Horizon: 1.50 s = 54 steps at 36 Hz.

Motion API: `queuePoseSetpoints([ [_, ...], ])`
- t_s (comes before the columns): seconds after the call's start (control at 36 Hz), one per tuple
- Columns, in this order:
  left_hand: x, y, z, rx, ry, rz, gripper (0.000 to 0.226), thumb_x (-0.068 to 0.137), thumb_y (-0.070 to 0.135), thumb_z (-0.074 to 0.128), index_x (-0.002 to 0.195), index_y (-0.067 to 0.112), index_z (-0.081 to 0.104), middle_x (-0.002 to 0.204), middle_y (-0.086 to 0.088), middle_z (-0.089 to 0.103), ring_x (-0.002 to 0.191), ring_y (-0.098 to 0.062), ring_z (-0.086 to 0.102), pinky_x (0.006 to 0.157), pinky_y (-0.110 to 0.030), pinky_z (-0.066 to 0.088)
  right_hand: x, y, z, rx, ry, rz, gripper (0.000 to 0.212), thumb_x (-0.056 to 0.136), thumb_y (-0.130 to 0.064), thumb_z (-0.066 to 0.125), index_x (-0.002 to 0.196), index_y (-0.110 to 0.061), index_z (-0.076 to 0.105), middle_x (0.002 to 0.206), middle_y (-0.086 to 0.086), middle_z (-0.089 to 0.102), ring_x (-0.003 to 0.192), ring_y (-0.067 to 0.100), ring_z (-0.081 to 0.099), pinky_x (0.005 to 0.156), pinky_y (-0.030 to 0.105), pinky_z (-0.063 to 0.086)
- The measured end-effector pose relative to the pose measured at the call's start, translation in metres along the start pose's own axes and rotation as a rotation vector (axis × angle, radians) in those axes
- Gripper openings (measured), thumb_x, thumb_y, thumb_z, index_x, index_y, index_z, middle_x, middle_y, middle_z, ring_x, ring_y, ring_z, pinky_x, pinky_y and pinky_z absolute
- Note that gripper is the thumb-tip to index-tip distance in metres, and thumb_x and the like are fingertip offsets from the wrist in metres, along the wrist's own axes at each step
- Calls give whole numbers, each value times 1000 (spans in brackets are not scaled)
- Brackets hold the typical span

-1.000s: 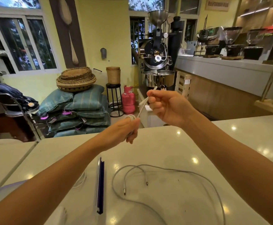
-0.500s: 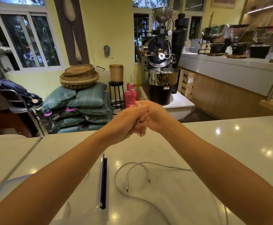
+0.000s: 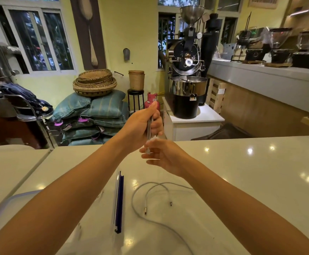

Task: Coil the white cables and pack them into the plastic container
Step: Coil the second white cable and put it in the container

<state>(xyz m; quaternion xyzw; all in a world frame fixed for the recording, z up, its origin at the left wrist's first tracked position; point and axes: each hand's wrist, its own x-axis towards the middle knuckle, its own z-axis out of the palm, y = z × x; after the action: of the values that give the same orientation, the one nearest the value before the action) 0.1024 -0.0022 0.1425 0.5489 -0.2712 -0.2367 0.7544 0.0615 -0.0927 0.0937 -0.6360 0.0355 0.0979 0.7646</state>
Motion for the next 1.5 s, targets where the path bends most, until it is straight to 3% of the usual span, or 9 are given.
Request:
queuePoseSetpoints([
  [0.14, 5, -3, -7, 23, 37, 4, 44, 97, 32, 30, 58, 15, 39, 36, 7, 39, 34, -6, 37, 48, -21, 39, -4, 0, 5, 101, -37, -10, 15, 91, -8, 40, 85, -10, 54, 77, 10, 60, 68, 19, 60, 68, 26, 51],
  [0.33, 12, 0, -27, 111, 122, 14, 43, 98, 31, 27, 59, 15, 35, 36, 8, 38, 34, -6, 34, 53, -25, 32, -16, 5, 5, -133, -111, -130, 38, 79, 18, 30, 74, -6, 58, 69, 9, 58, 62, 16, 58, 62, 19, 54],
  [0.53, 8, -15, -40, 273, 78, -44, 43, 98, 29, 29, 58, 14, 39, 44, 5, 41, 39, -7, 37, 44, -17, 36, -23, -12, 1, -493, -75, -308, 24, 91, -12, 48, 73, -20, 61, 65, -3, 58, 54, 1, 53, 56, 14, 45],
  [0.75, -4, -28, -29, 313, -100, -107, 43, 98, 25, 27, 67, 9, 54, 50, 5, 53, 47, -7, 49, 56, -24, 42, -22, -36, -13, -541, -12, -442, 20, 90, -10, 51, 73, -12, 61, 61, -1, 55, 41, -4, 46, 44, 5, 35],
  [0.94, -8, -26, -21, 148, -229, -212, 51, 87, 53, 23, 72, 11, 47, 47, 5, 50, 47, -10, 46, 58, -23, 45, -18, -42, -24, -598, 29, -489, 19, 88, -14, 53, 86, -1, 66, 89, -10, 54, 89, 0, 52, 83, 13, 39],
  [1.03, -11, -26, -21, 94, -336, -230, 49, 78, 61, 38, 65, 16, 51, 50, 5, 50, 47, -9, 46, 57, -22, 48, -18, -39, -25, -517, -32, -437, 21, 91, -13, 45, 89, -9, 65, 82, -8, 63, 81, -3, 60, 77, 5, 44],
  [1.14, -14, -26, -26, 71, -454, -208, 19, 67, 33, 72, 78, 23, 61, 54, 7, 51, 50, -7, 48, 58, -20, 50, -17, -34, -25, -483, -55, -386, 22, 94, -13, 41, 93, -11, 63, 90, 0, 63, 86, 7, 60, 79, 16, 50],
  [1.22, -16, -27, -27, 104, -408, -235, 20, 74, 5, 55, 90, 17, 49, 52, 7, 51, 49, -6, 49, 56, -20, 49, -19, -34, -22, -485, -52, -350, 30, 93, -13, 42, 106, 11, 55, 86, 6, 62, 79, 12, 60, 70, 12, 52],
  [1.5, -16, -15, -27, 319, -356, -271, 18, 84, 4, 52, 69, 14, 49, 49, 6, 52, 48, -4, 48, 57, -19, 49, -20, -33, -16, -496, 46, -324, 34, 93, -17, 45, 106, 12, 55, 81, 3, 61, 77, 12, 57, 75, 21, 48],
])
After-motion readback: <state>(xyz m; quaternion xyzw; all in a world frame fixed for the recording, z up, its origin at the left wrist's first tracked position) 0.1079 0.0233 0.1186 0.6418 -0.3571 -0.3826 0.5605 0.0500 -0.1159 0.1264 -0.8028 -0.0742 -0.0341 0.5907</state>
